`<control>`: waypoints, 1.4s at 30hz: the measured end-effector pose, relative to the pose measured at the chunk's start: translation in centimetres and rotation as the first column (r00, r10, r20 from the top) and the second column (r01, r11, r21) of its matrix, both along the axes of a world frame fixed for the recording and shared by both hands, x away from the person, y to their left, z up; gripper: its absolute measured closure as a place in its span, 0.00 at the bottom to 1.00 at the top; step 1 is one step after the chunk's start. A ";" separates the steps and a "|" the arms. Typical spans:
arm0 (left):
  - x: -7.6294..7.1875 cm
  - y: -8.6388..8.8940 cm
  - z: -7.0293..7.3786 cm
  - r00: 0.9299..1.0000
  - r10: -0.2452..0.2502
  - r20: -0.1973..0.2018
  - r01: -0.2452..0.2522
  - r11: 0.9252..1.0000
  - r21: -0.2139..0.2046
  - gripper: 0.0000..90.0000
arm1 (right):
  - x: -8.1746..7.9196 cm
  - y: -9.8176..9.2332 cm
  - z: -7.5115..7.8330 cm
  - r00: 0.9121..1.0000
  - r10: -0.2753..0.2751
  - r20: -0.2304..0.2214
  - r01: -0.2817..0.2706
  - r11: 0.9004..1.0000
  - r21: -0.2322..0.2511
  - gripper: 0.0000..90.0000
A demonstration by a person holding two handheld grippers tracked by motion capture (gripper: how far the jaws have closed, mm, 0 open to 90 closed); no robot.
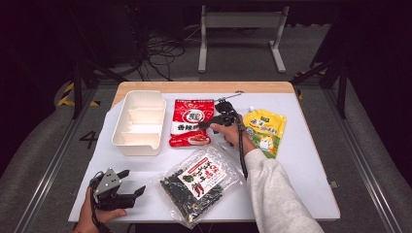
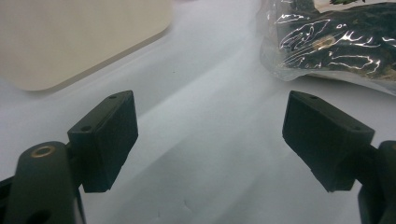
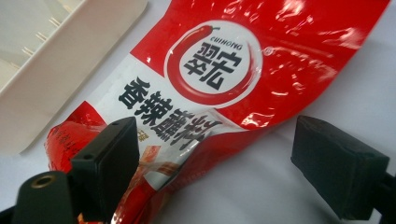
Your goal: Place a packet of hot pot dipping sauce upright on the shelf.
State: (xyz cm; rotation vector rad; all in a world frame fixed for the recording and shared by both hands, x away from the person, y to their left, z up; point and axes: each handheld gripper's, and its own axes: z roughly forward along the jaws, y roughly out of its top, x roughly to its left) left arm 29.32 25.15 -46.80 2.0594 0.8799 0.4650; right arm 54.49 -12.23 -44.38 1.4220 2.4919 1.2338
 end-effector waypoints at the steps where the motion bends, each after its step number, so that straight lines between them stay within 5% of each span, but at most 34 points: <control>1: 0.0 0.0 0.0 1.000 0.000 0.000 0.000 1.000 0.000 0.21 | 0.1 0.3 -0.2 1.000 0.009 -0.009 -0.009 1.000 -0.001 0.18; 5: 0.0 -0.2 0.0 1.000 -0.005 -0.004 0.005 1.000 -0.001 0.21 | 0.2 1.2 -0.4 0.999 0.037 0.012 -0.036 0.999 -0.028 0.25; 7: 0.0 -0.3 0.0 1.000 -0.007 -0.004 0.007 1.000 -0.001 0.21 | 0.3 1.4 -0.3 0.999 0.043 0.013 -0.042 0.998 -0.035 0.43; 13: 0.3 -0.4 0.2 1.000 -0.018 0.003 0.018 1.000 -0.010 0.21 | 0.3 1.6 -0.4 0.996 0.085 -0.005 -0.085 0.996 -0.001 0.70; 16: 0.4 -0.5 0.5 1.000 -0.022 0.013 0.022 0.999 -0.026 0.21 | -0.1 1.9 -0.1 0.994 0.108 0.022 -0.108 0.994 -0.022 0.80; 21: 0.5 -0.1 1.3 0.999 -0.007 0.031 0.010 0.998 -0.068 0.21 | -0.9 1.6 0.5 0.991 0.116 0.073 -0.114 0.993 -0.032 0.86; 29: 0.5 0.3 2.7 0.999 -0.005 0.048 0.011 0.993 -0.122 0.21 | -2.6 -0.3 1.8 0.977 0.125 0.170 -0.136 0.989 0.052 0.89; 38: 1.2 -0.6 3.8 0.998 -0.045 0.041 0.050 0.990 -0.129 0.21 | -4.9 -0.9 3.6 0.946 0.136 0.293 -0.167 0.982 0.083 0.90; 42: 2.4 -1.6 4.8 0.997 -0.071 0.043 0.078 0.982 -0.175 0.21 | -6.0 -1.1 4.5 0.931 0.136 0.338 -0.180 0.979 0.100 0.90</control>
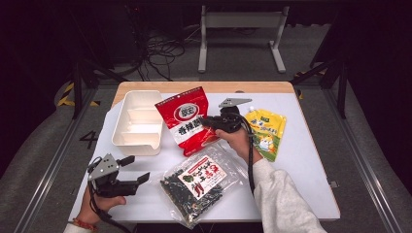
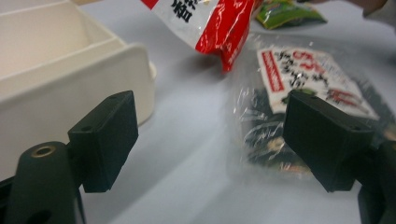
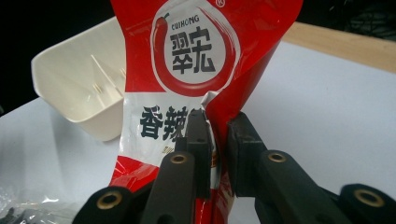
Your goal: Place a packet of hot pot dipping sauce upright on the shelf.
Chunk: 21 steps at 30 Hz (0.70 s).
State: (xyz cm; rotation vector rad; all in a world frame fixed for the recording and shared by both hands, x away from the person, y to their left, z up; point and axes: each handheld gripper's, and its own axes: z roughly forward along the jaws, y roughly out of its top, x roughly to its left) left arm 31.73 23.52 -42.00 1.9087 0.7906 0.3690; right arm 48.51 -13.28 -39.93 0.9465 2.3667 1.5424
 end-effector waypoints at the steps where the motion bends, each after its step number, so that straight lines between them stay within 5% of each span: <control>1: 0.3 -0.4 0.2 1.000 -0.011 -0.004 0.011 1.000 -0.004 0.21 | -0.3 -0.1 0.3 1.000 0.008 0.015 -0.008 1.000 0.014 0.90; 11: 3.2 -4.0 1.0 0.998 -0.054 -0.042 0.052 0.997 -0.051 0.22 | -2.9 -0.7 2.0 0.996 0.039 0.082 -0.046 0.995 0.090 0.90; 21: 4.8 -7.7 1.9 0.995 -0.103 0.001 0.102 0.988 -0.118 0.25 | -4.8 -1.0 2.0 0.992 0.046 0.116 -0.063 0.986 0.151 0.90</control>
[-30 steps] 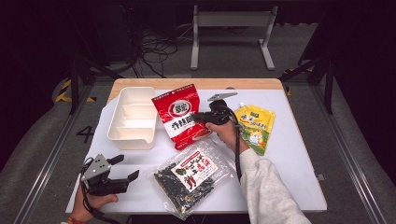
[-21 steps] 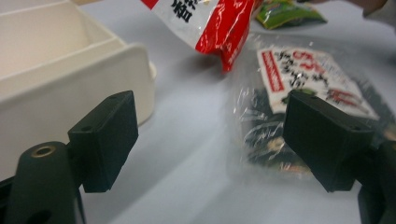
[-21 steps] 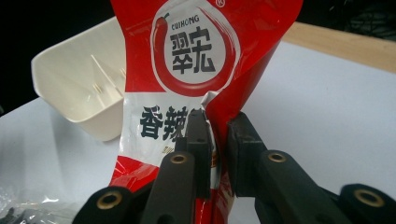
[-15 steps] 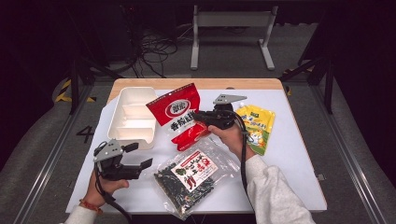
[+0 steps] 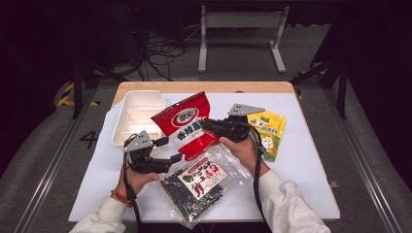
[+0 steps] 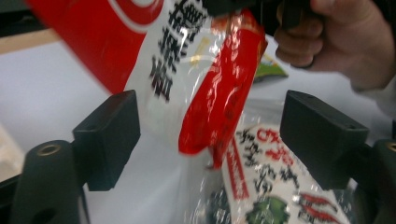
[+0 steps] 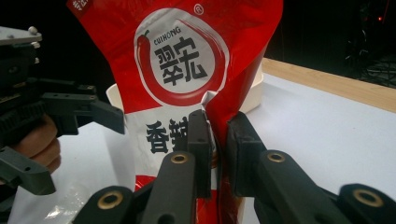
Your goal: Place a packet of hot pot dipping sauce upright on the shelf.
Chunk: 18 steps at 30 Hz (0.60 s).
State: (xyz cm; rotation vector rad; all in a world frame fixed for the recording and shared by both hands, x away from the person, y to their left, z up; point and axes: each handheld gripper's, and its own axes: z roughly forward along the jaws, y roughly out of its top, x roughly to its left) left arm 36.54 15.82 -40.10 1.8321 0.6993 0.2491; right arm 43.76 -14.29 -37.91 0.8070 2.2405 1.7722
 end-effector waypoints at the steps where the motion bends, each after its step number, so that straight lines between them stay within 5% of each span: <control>1: 0.2 -0.6 0.3 1.000 0.009 0.013 -0.009 1.000 0.002 0.27 | -0.2 0.0 0.0 1.000 0.005 0.005 -0.005 1.000 0.008 0.90; 9: 1.2 -0.7 0.6 0.998 0.062 0.011 -0.061 0.996 -0.063 0.32 | -1.2 -0.7 0.3 0.999 -0.015 0.029 0.013 0.998 0.060 0.91; 11: 1.4 -0.4 0.6 0.996 0.085 0.014 -0.084 0.995 -0.053 0.31 | -1.4 -0.9 0.4 0.999 -0.017 0.030 0.015 0.998 0.068 0.91; 13: 1.6 0.0 0.5 0.998 0.069 -0.004 -0.069 0.995 -0.073 0.30 | -1.5 -1.1 0.4 0.999 -0.021 0.032 0.019 0.997 0.072 0.91; 18: 1.7 0.0 0.5 0.996 0.090 0.006 -0.090 0.995 -0.033 0.26 | -1.6 -1.6 0.5 0.999 -0.032 0.029 0.030 0.995 0.090 0.91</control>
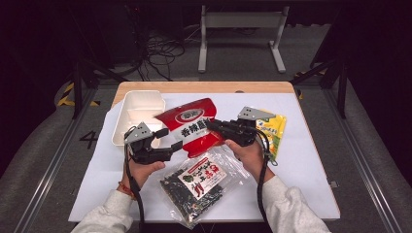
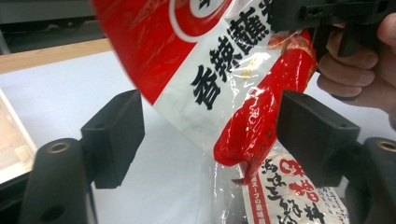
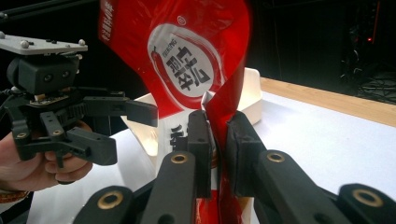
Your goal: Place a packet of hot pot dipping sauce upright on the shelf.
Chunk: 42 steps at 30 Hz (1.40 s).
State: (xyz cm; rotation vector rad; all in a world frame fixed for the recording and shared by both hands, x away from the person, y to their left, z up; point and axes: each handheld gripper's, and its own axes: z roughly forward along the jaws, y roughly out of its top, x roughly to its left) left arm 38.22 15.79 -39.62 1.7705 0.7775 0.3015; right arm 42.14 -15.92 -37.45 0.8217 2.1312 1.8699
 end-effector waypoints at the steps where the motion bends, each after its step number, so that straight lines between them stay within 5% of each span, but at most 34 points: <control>1: 0.0 0.1 0.0 1.000 -0.001 -0.007 0.001 1.000 0.002 0.26 | -0.1 -0.1 0.0 1.000 0.003 -0.001 -0.003 1.000 0.001 0.91; 6: 0.2 -0.6 -0.1 0.998 -0.069 -0.015 0.069 0.997 -0.018 0.24 | -0.5 0.0 0.1 1.000 0.018 0.009 -0.018 1.000 -0.004 0.91; 12: 0.6 -1.0 -0.3 0.998 -0.058 0.006 0.058 0.997 -0.054 0.33 | -0.9 0.9 -0.2 0.998 0.060 0.005 -0.060 0.998 -0.002 0.91; 18: 0.5 -0.2 0.0 0.994 -0.085 0.062 0.093 0.987 -0.132 0.69 | -1.0 1.4 -0.6 0.996 0.087 -0.015 -0.087 0.996 -0.015 0.90; 20: 0.4 0.0 0.1 0.990 -0.107 0.089 0.117 0.986 -0.117 0.90 | -1.2 1.8 -1.0 0.995 0.099 -0.020 -0.100 0.995 -0.030 0.90; 22: 0.3 0.1 0.3 0.989 -0.109 0.105 0.120 0.987 -0.104 0.99 | -1.3 2.0 -1.2 0.995 0.098 -0.018 -0.098 0.994 -0.042 0.90; 26: 0.2 0.2 0.6 0.987 -0.120 0.111 0.131 0.987 -0.096 1.00 | -1.4 2.1 -1.2 0.995 0.096 -0.018 -0.096 0.993 -0.061 0.88; 31: 0.0 -0.2 1.3 0.981 -0.141 0.133 0.150 0.987 -0.057 1.00 | -1.7 1.8 -0.7 0.997 0.066 -0.029 -0.069 0.990 -0.124 0.70; 32: 0.0 -0.2 1.3 0.981 -0.141 0.133 0.150 0.987 -0.057 1.00 | -1.9 1.4 -0.6 0.998 0.057 -0.027 -0.060 0.989 -0.133 0.61; 37: 0.3 0.0 1.7 0.978 -0.153 0.141 0.162 0.985 -0.060 1.00 | -3.2 -1.0 -0.2 0.999 0.041 -0.011 -0.042 0.983 -0.180 0.49; 42: 0.1 -0.2 2.1 0.973 -0.169 0.159 0.178 0.983 -0.047 1.00 | -4.5 -3.5 -0.4 1.000 0.005 -0.003 -0.006 0.976 -0.217 0.44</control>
